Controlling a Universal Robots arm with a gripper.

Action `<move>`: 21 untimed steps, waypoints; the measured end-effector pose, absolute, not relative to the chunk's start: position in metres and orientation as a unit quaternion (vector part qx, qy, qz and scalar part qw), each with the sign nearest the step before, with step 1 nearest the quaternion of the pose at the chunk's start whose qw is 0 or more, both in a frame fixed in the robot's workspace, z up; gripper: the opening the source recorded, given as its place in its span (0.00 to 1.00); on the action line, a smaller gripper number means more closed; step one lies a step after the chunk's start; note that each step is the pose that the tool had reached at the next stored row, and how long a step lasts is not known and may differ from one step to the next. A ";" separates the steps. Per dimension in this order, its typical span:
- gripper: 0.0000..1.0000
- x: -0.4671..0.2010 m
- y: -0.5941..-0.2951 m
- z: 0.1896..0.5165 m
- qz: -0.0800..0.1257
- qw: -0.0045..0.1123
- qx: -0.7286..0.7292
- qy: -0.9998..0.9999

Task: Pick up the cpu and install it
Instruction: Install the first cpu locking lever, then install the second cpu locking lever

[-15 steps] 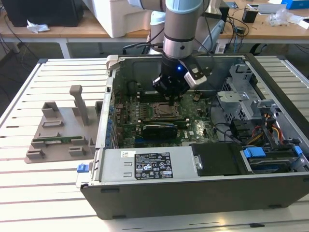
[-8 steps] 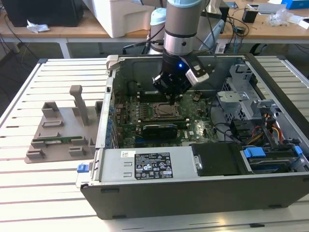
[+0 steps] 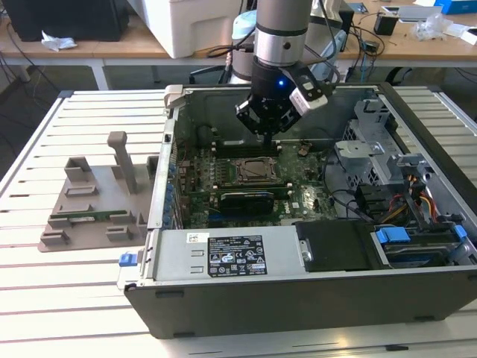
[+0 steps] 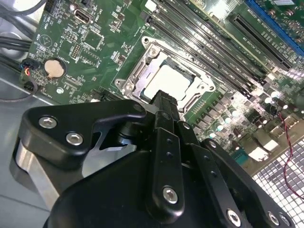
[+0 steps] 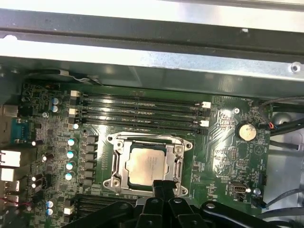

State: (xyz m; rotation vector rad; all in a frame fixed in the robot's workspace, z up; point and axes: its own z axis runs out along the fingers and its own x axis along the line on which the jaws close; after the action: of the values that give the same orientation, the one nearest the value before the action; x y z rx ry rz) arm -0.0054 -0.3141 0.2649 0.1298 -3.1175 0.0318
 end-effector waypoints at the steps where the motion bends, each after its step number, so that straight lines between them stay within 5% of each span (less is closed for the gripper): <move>1: 0.11 -0.005 -0.314 0.265 0.010 0.011 0.042 -0.999; 11: 0.11 -0.005 -0.314 0.265 0.010 0.011 0.042 -0.999; 21: 0.11 -0.006 -0.349 0.265 -0.002 0.010 0.042 -0.999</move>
State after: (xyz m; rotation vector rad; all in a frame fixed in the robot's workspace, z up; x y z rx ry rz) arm -0.0057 -0.3492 0.2649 0.1301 -3.1186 -0.0056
